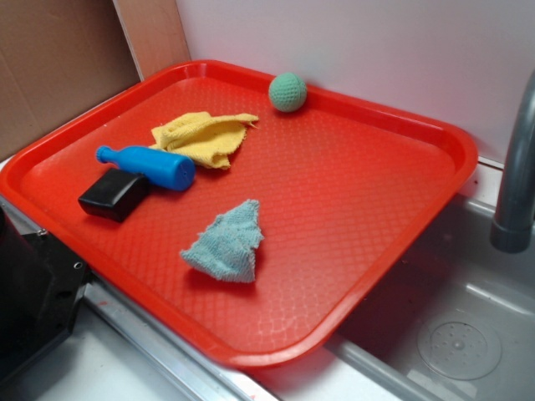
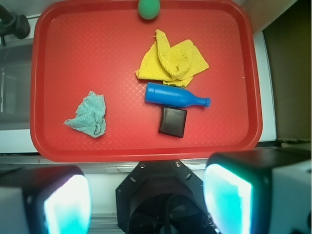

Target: Grab the blue cloth.

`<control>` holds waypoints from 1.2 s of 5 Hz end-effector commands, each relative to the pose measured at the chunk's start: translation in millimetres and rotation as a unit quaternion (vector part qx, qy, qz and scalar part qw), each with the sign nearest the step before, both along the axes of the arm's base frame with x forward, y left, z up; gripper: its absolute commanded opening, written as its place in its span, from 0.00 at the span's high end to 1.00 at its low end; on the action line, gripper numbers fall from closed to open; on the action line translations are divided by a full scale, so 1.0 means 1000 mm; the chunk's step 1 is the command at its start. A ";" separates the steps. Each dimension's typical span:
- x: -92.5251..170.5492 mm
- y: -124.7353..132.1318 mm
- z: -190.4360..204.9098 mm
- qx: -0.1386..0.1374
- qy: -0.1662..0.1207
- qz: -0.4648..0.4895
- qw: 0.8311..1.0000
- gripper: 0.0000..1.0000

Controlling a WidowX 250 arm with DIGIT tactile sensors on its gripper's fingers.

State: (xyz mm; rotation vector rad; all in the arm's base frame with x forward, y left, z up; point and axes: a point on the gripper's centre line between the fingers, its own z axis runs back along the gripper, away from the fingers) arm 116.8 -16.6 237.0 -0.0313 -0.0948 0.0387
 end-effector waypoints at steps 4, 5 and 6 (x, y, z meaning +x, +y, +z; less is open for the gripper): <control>0.028 -0.050 -0.053 -0.056 -0.053 0.060 0.995 0.00; 0.040 -0.069 -0.080 -0.067 -0.043 0.076 0.994 0.00; 0.043 -0.081 -0.107 -0.068 -0.027 0.074 0.995 0.00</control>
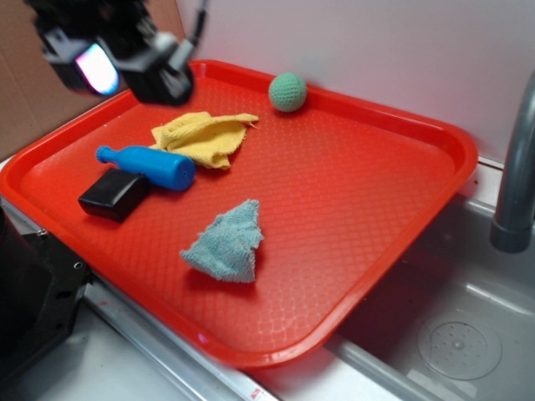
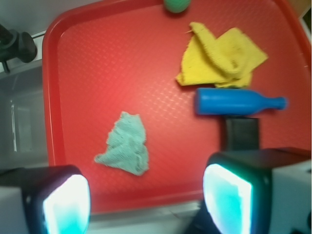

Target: Grab the blue cloth.

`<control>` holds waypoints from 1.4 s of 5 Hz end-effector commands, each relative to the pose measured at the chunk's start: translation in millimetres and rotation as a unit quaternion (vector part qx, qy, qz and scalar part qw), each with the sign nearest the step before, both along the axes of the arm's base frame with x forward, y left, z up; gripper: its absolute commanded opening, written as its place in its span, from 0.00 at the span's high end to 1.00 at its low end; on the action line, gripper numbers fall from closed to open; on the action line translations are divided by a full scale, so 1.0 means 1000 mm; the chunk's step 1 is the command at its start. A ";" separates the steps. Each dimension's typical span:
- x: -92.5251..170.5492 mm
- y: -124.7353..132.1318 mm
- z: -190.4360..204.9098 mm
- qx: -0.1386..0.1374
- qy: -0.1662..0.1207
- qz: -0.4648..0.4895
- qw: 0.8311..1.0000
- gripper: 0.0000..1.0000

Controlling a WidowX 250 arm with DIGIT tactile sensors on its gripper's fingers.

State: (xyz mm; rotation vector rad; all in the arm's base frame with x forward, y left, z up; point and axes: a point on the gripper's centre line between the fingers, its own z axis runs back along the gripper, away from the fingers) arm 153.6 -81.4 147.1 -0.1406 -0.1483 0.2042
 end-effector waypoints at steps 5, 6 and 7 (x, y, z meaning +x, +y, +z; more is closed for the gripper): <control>0.009 -0.045 -0.121 0.003 0.103 -0.026 0.994 0.00; 0.015 -0.044 -0.133 0.014 0.113 -0.018 0.993 0.88; 0.017 -0.040 -0.137 0.018 0.119 -0.004 0.993 1.00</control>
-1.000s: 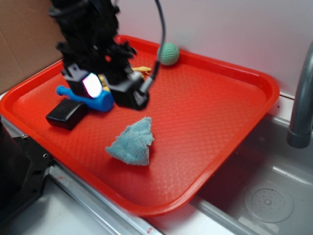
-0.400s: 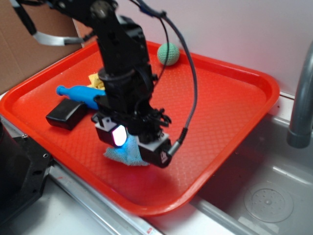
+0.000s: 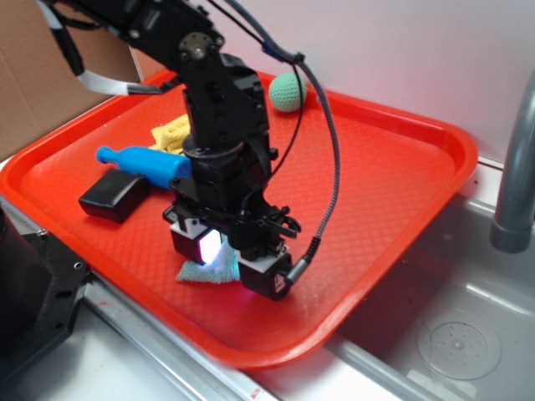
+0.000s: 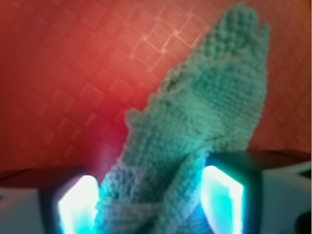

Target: Grab the blue cloth.

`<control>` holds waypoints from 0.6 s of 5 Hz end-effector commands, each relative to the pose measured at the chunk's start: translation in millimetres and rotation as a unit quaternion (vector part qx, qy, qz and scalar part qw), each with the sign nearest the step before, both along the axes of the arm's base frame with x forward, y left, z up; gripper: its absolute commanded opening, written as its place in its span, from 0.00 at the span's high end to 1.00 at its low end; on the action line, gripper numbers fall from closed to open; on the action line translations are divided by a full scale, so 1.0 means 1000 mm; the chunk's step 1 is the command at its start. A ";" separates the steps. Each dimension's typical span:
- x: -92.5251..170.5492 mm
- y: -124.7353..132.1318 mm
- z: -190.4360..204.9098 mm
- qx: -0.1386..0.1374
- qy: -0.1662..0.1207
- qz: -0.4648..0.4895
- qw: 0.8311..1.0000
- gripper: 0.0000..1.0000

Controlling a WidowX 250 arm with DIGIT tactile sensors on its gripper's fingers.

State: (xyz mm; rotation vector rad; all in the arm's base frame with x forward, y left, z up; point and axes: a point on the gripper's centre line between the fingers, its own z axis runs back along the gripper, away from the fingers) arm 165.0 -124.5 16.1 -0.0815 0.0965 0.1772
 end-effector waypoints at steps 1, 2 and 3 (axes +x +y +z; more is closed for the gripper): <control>0.008 0.006 -0.008 0.032 0.003 0.033 0.999 1.00; 0.013 0.011 0.002 0.046 0.022 0.027 0.998 1.00; 0.023 0.029 0.033 0.038 0.008 0.047 0.998 1.00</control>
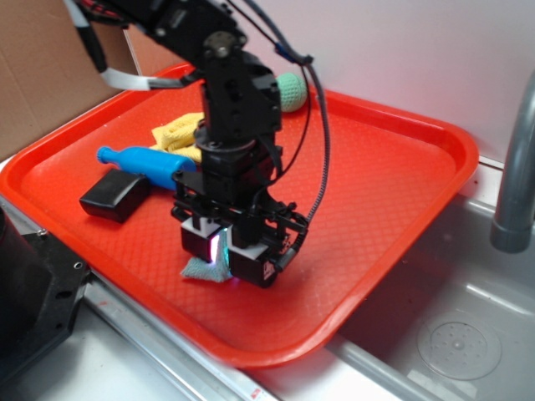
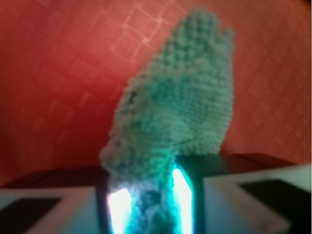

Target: Grab the blue cloth.

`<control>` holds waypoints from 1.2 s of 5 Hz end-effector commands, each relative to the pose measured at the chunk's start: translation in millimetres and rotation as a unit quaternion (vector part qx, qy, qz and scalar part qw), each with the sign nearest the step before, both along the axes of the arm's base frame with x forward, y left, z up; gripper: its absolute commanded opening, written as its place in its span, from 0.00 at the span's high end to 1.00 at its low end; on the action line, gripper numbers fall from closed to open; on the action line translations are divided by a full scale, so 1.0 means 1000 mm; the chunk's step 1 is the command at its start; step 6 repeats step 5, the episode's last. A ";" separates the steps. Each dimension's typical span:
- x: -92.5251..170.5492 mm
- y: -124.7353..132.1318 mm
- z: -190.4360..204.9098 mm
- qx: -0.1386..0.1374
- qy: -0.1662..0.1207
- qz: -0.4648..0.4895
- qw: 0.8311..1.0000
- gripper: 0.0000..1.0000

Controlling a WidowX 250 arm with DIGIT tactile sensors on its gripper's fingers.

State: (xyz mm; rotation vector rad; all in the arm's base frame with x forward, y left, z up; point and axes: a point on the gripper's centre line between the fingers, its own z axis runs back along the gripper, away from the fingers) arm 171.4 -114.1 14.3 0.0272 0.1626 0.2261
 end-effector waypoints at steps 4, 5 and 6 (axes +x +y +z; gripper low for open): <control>0.013 0.127 0.177 -0.026 -0.116 0.128 0.985 1.00; 0.021 0.121 0.178 -0.011 -0.105 0.098 0.990 1.00; 0.021 0.121 0.178 -0.011 -0.105 0.098 0.990 1.00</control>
